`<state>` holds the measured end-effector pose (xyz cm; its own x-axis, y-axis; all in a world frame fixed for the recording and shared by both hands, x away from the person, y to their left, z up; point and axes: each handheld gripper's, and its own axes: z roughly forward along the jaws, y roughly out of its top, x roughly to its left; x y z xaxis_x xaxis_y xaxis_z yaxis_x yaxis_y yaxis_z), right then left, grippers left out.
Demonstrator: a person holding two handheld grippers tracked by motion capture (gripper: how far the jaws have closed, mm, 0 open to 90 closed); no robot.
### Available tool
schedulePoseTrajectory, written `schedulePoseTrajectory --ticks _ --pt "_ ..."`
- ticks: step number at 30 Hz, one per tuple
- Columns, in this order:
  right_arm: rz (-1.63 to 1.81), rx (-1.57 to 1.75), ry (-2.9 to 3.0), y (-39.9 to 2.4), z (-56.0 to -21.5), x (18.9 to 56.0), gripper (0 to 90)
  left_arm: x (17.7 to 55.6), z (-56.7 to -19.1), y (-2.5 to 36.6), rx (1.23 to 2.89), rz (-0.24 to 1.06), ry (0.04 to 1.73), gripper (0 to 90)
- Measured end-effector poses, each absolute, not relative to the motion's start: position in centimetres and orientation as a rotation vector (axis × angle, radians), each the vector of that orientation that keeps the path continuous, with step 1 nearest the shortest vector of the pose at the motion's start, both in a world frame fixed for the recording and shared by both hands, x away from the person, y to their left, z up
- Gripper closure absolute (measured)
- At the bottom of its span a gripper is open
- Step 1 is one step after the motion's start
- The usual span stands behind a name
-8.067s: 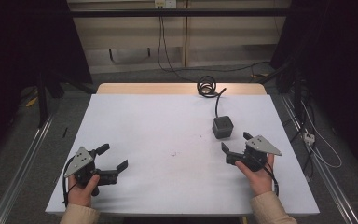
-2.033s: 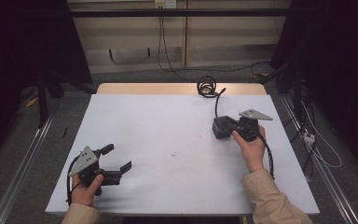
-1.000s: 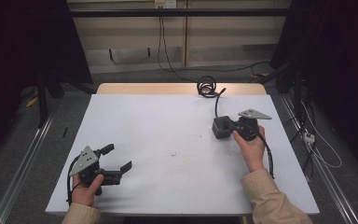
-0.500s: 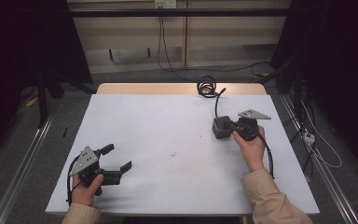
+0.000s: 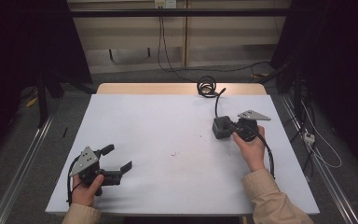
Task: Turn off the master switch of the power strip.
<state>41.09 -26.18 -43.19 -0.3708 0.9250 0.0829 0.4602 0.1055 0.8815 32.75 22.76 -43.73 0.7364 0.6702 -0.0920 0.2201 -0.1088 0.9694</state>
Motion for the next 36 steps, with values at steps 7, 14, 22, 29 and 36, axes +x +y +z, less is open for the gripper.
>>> schedulePoseTrajectory --ticks 7,14,22,29,36 --pt "1.214 1.340 1.885 -26.20 -43.25 41.06 90.0 32.75 -43.78 22.60 1.676 0.437 0.721 3.4" --pt "1.217 1.350 1.883 -26.22 -43.25 41.05 90.0 32.78 -43.81 22.59 1.680 0.439 0.721 3.4" --pt "1.216 1.347 1.886 -26.22 -43.24 41.06 90.0 32.76 -43.79 22.58 1.678 0.439 0.721 3.4" --pt "1.205 1.338 1.890 -26.16 -43.20 41.07 90.0 32.74 -43.78 22.52 1.680 0.438 0.720 3.4" --pt "1.195 1.330 1.893 -26.08 -43.19 41.05 90.0 32.73 -43.79 22.50 1.678 0.438 0.720 3.4"
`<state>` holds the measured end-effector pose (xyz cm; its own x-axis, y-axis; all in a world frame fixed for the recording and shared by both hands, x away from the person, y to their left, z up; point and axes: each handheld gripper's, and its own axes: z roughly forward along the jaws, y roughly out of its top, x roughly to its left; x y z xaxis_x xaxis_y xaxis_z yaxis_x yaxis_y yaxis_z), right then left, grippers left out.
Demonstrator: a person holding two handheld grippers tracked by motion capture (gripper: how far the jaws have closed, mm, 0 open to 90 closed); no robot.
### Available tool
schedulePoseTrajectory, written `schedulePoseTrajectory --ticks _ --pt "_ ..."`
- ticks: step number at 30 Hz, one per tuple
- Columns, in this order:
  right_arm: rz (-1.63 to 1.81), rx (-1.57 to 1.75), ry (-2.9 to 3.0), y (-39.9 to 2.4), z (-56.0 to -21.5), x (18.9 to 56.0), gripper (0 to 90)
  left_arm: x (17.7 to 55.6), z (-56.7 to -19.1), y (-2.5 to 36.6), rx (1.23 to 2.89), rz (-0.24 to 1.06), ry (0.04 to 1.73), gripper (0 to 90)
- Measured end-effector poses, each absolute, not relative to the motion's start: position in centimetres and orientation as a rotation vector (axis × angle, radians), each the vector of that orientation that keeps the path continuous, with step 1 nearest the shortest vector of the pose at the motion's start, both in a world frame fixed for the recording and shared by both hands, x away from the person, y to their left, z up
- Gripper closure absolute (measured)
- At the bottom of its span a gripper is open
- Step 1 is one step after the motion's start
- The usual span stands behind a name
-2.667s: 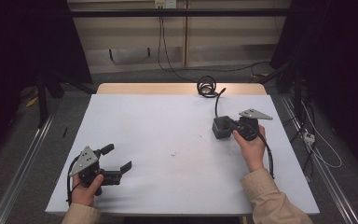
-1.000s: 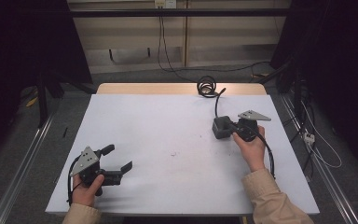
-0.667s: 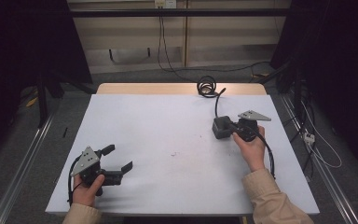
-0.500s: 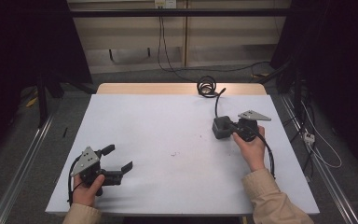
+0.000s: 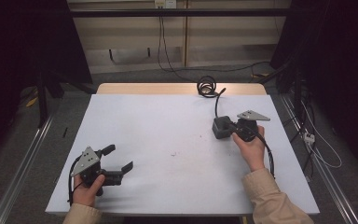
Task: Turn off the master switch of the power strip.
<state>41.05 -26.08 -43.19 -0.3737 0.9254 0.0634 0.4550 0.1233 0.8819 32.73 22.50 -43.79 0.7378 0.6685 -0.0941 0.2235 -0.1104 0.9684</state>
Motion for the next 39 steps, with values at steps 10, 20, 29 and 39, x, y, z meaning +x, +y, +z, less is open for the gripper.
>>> schedulePoseTrajectory --ticks 10,20,29,39 --pt "1.193 1.323 1.895 -26.07 -43.18 41.07 90.0 32.77 -43.79 22.43 1.680 0.436 0.717 3.4" --pt "1.175 1.316 1.907 -25.98 -43.17 41.09 90.0 32.77 -43.78 22.43 1.678 0.436 0.717 3.4" --pt "1.172 1.309 1.906 -25.95 -43.19 41.06 90.0 32.73 -43.77 22.45 1.674 0.437 0.721 3.4" --pt "1.188 1.311 1.901 -26.08 -43.27 41.07 90.0 32.74 -43.79 22.59 1.673 0.438 0.724 3.4"
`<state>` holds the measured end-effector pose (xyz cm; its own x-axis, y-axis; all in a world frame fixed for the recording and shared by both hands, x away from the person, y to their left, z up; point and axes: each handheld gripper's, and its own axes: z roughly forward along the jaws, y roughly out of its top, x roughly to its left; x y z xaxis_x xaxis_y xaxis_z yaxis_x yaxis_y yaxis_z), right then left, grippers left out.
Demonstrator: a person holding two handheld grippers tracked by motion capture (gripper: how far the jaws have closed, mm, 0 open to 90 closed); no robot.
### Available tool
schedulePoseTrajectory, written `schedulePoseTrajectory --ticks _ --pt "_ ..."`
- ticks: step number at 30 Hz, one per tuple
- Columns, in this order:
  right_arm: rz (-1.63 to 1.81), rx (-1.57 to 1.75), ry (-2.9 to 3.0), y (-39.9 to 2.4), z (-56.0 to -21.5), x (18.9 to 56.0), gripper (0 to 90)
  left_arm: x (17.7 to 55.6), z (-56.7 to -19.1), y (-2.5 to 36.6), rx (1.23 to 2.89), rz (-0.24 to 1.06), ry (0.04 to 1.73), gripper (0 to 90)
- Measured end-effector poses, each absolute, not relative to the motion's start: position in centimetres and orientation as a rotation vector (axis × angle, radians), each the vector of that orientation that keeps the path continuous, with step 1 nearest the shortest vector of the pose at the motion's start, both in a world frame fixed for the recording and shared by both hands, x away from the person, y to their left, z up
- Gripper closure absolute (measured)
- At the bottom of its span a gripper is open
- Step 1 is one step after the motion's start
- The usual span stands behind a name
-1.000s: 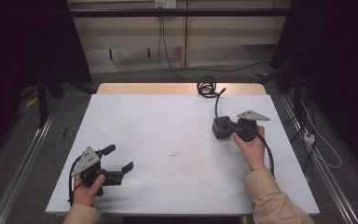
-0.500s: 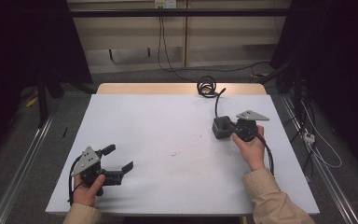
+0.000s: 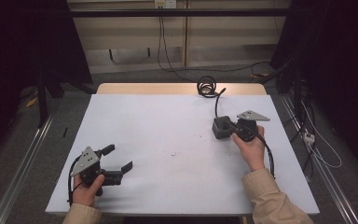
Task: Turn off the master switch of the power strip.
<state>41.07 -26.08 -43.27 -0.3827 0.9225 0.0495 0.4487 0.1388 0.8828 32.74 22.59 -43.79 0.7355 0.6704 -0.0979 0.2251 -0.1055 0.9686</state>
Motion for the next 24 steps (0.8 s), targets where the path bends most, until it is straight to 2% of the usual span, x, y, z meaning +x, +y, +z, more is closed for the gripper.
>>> schedulePoseTrajectory --ticks 24 --pt "1.163 1.289 1.908 -25.80 -43.15 40.98 90.0 32.79 -43.76 22.66 1.676 0.434 0.726 3.4"
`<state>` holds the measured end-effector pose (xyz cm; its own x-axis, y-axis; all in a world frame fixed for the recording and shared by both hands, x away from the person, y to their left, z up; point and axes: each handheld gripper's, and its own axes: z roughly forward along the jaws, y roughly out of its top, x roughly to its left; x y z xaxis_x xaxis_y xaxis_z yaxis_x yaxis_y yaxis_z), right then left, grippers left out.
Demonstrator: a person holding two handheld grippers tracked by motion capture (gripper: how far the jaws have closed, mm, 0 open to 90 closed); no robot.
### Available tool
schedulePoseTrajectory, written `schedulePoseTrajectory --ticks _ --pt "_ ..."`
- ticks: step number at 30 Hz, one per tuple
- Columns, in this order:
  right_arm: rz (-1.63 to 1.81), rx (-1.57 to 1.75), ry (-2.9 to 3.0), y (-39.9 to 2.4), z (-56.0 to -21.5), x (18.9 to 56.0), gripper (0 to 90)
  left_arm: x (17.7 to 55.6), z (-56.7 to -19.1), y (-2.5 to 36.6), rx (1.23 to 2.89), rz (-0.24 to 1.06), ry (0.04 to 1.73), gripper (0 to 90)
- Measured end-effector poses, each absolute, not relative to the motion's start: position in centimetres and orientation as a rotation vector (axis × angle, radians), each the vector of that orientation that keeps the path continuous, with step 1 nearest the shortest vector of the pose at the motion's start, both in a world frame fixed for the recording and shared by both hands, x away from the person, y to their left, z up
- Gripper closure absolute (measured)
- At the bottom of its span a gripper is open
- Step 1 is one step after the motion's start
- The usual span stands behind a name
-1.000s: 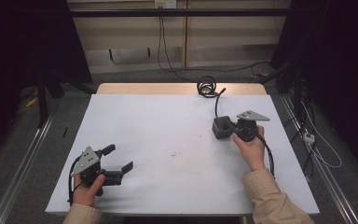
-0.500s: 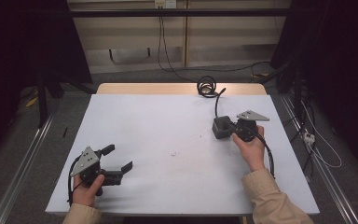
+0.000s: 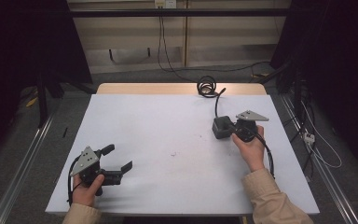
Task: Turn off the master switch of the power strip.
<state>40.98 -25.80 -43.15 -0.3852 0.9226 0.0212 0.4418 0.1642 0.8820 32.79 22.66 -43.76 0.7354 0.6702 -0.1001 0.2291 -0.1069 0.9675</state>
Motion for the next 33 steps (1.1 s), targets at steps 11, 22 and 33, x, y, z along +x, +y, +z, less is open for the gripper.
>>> schedulePoseTrajectory --ticks 11,22,33 --pt "1.191 1.292 1.898 -25.99 -42.88 40.85 90.0 32.99 -43.84 22.55 1.672 0.433 0.730 3.4" --pt "1.229 1.291 1.893 -26.10 -42.60 40.78 76.7 33.01 -43.83 22.60 1.669 0.431 0.731 3.4" --pt "1.238 1.304 1.882 -26.29 -42.23 40.53 48.9 33.03 -43.80 22.48 1.668 0.431 0.734 3.4"
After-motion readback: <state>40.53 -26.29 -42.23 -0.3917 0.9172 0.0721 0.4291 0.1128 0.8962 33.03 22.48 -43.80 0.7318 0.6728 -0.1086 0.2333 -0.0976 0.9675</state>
